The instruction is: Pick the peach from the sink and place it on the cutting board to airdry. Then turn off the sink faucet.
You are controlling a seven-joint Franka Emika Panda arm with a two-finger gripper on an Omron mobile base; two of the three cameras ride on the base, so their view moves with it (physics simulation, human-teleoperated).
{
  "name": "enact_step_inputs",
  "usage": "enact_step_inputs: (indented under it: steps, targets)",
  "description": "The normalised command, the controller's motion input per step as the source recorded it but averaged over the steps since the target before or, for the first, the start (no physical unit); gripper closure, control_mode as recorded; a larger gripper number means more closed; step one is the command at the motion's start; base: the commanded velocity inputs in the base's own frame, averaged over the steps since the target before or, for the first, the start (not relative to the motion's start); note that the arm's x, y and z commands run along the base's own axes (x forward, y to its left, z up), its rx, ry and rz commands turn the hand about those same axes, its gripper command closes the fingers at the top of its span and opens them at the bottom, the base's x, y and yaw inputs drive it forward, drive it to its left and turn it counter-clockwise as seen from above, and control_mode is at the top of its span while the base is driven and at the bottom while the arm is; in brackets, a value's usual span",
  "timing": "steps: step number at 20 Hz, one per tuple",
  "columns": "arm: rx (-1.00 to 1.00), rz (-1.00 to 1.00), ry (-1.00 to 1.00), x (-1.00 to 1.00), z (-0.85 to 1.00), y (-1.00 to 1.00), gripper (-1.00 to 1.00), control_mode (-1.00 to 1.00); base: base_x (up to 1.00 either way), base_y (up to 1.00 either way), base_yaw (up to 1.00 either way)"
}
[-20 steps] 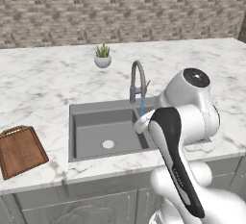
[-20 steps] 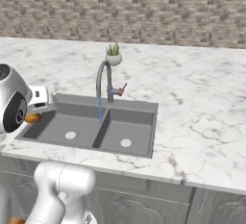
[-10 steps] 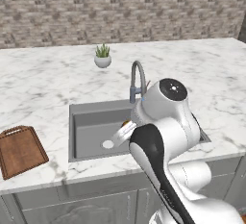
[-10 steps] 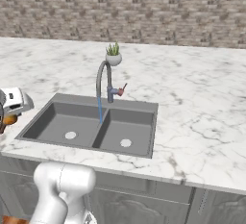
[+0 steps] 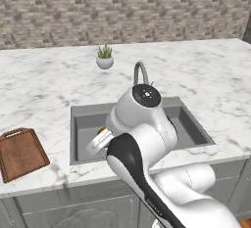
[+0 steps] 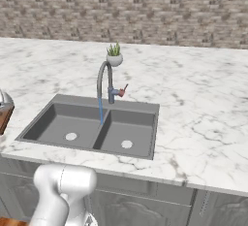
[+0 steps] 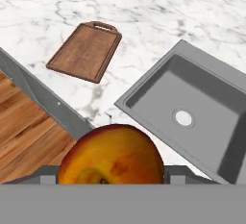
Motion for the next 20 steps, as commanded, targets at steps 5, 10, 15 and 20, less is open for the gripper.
enact_step_inputs:
  steps: [5, 10, 15, 20]
  targets:
    - [0.00, 0.08, 0.03, 0.00, 0.03, 0.61, 1.00, -1.00, 0.00, 0.00, 0.00]
    - [0.04, 0.09, 0.02, 0.02, 0.09, 0.51, 1.00, -1.00, 0.00, 0.00, 0.00]
    - [0.06, 0.11, -0.03, 0.02, 0.02, 0.43, 1.00, -1.00, 0.00, 0.00, 0.00]
    - [0.06, 0.13, -0.12, 0.09, 0.00, 0.33, 1.00, -1.00, 0.00, 0.00, 0.00]
